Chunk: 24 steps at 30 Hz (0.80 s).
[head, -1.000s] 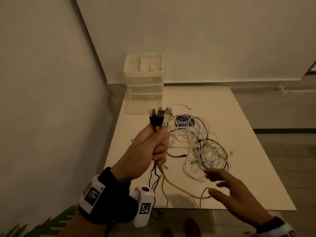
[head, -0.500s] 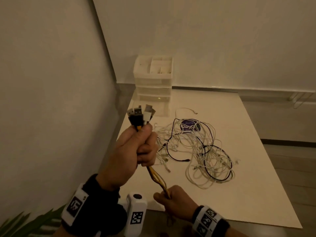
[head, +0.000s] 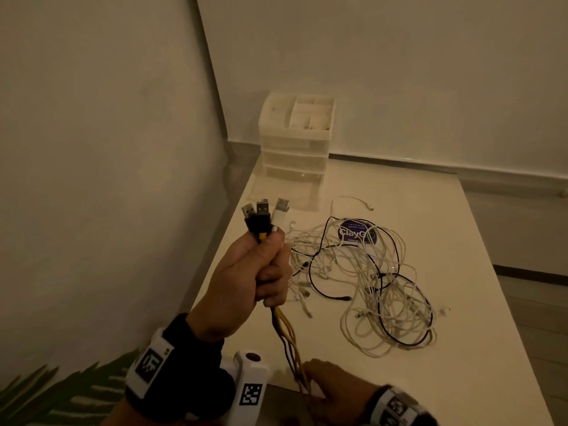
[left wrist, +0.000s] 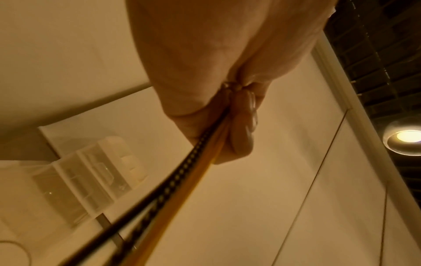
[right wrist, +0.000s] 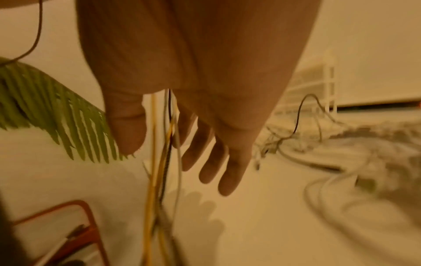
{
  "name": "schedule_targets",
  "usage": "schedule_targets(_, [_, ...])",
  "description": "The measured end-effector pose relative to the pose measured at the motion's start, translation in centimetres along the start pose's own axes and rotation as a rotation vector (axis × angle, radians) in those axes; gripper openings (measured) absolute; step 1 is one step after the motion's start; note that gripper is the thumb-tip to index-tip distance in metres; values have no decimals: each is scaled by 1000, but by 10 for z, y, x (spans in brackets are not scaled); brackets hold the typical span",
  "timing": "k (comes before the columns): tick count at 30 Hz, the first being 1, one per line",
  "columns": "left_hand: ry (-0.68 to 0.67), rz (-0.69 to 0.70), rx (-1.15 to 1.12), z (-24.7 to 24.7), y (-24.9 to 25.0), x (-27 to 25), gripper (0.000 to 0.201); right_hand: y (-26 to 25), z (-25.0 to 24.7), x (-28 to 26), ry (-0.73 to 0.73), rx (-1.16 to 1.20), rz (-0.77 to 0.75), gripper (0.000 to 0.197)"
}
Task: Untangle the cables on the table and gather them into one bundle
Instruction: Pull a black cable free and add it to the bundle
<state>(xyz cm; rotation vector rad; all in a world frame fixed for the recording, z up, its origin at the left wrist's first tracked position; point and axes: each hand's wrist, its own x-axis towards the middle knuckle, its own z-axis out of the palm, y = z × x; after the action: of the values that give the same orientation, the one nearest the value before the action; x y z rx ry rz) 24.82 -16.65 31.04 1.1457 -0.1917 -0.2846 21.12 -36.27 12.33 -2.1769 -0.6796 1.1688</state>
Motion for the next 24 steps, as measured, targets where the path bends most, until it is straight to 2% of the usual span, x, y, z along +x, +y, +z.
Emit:
schedule_targets(1, [15, 7, -2, -2, -1, 0, 32, 7, -14, -2, -33, -37, 20, 48])
schedule_targets(3, [47, 16, -3, -4, -3, 0, 33, 18, -42, -1, -52, -86, 75, 55])
schedule_targets(8, [135, 7, 6, -3, -8, -6, 36, 43, -92, 41, 286, -321, 183, 34])
schedule_targets(10, [173, 12, 22, -1, -9, -7, 31, 50, -98, 64, 333, -409, 210, 32])
schedule_targets(15, [261, 18, 38, 5, -9, -5, 27, 66, -81, 96, 334, -576, 320, 48])
schedule_targets(18, [307, 13, 57, 6, -10, -3, 27, 71, -69, 96, 358, -569, 276, 57])
schedule_targets(21, [324, 12, 39, 8, -12, 3, 25, 72, -70, 89, 375, -401, 225, 69])
schedule_targets(22, [321, 16, 34, 10, -13, 7, 25, 72, -75, 85, 376, -318, 209, 67])
schedule_targets(24, [304, 27, 34, 14, -15, 14, 24, 66, -91, 71, 357, -206, 182, 49])
